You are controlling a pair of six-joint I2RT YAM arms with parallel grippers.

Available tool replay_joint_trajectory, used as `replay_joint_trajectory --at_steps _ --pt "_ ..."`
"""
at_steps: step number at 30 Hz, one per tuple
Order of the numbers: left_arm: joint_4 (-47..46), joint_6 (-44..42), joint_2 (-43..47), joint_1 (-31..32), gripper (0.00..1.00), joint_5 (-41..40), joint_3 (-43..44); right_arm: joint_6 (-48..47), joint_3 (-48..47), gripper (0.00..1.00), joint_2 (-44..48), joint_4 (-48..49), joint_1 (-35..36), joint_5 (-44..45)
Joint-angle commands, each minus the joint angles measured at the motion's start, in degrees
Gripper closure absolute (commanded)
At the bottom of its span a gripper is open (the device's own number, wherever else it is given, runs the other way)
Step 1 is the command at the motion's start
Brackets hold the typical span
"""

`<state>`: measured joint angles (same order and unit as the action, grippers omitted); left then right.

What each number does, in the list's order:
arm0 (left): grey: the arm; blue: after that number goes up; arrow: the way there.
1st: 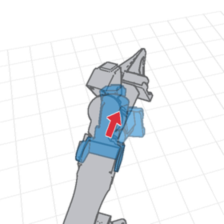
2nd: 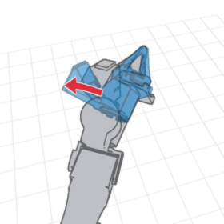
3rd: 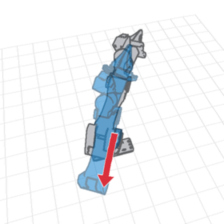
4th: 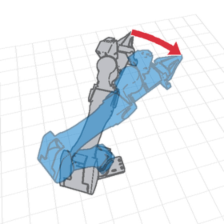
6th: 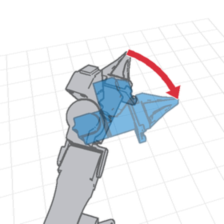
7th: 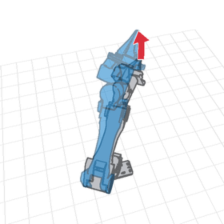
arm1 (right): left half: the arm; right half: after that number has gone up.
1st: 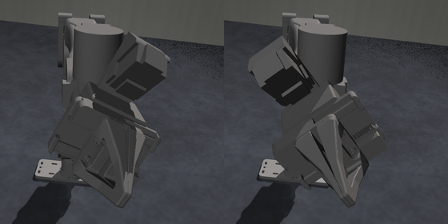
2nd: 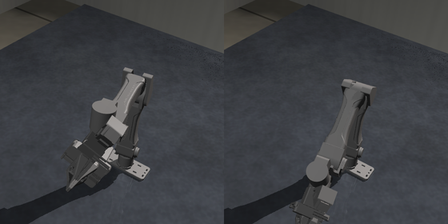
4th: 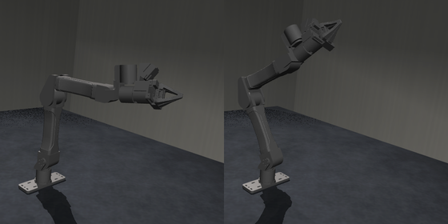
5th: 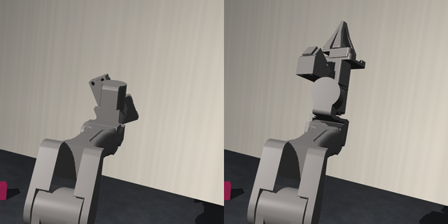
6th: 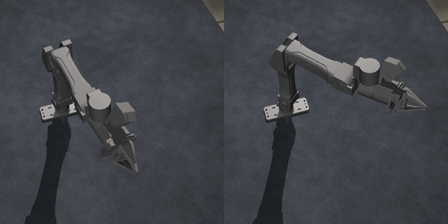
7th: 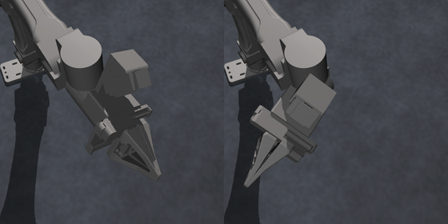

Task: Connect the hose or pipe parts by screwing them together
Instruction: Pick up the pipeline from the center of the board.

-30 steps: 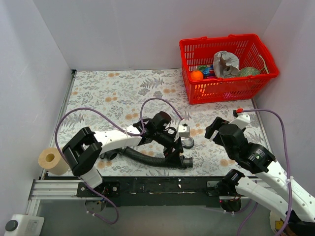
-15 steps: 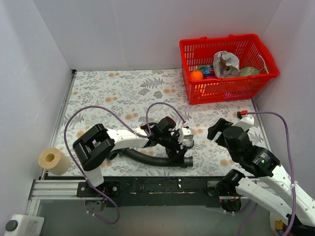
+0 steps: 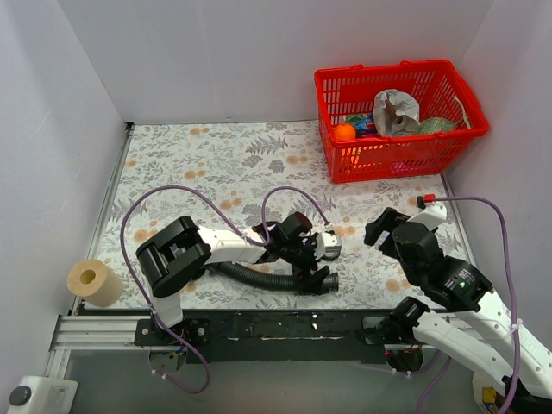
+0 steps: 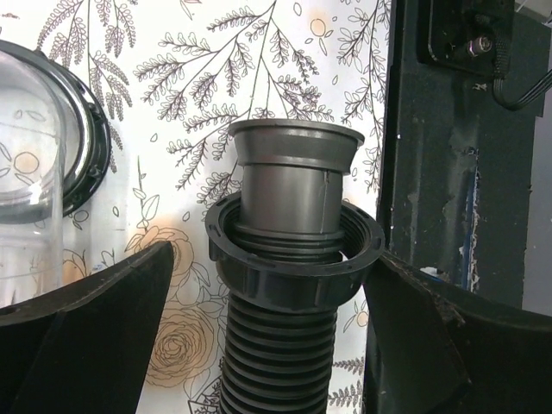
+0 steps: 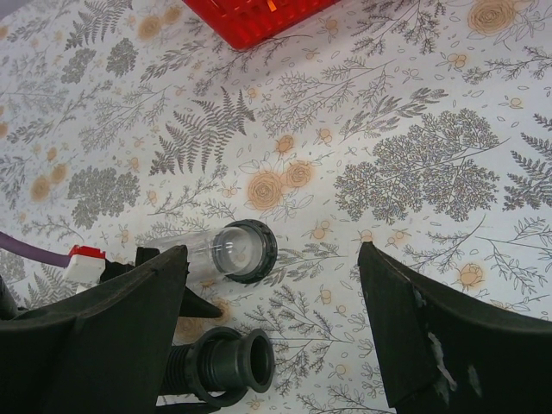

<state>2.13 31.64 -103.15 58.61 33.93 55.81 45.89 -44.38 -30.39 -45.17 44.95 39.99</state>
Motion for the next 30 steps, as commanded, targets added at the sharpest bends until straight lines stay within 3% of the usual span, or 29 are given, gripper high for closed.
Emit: replay_joint_trajectory --at_steps 1,11,15,20,25,30 --pt "-1.78 -2.19 -0.47 0.72 0.10 -0.89 -0.18 0.43 -1.06 0.13 0.77 -0.36 -0.39 1.50" --pt "-4.15 -3.07 -2.05 1.59 0.11 -0.71 0.26 1.22 -0.27 0.15 2.62 -1.50 -0.39 0.71" --pt "-5.12 -3.25 -2.05 2.03 0.28 -1.15 -0.26 1.75 0.08 0.16 3.41 -1.94 -0.30 0.45" --pt "-5.38 -3.25 -1.88 2.39 0.64 -1.06 0.61 1.92 0.87 0.18 3.59 -2.03 -0.30 0.00" --pt "-3.55 -3.94 -0.56 2.47 0.71 -1.41 3.07 2.10 2.63 0.19 3.32 -1.68 -0.30 -0.43" --pt "1.03 -8.60 4.18 2.47 0.76 -3.86 11.66 1.22 2.28 0.20 2.79 -1.24 -0.39 1.58"
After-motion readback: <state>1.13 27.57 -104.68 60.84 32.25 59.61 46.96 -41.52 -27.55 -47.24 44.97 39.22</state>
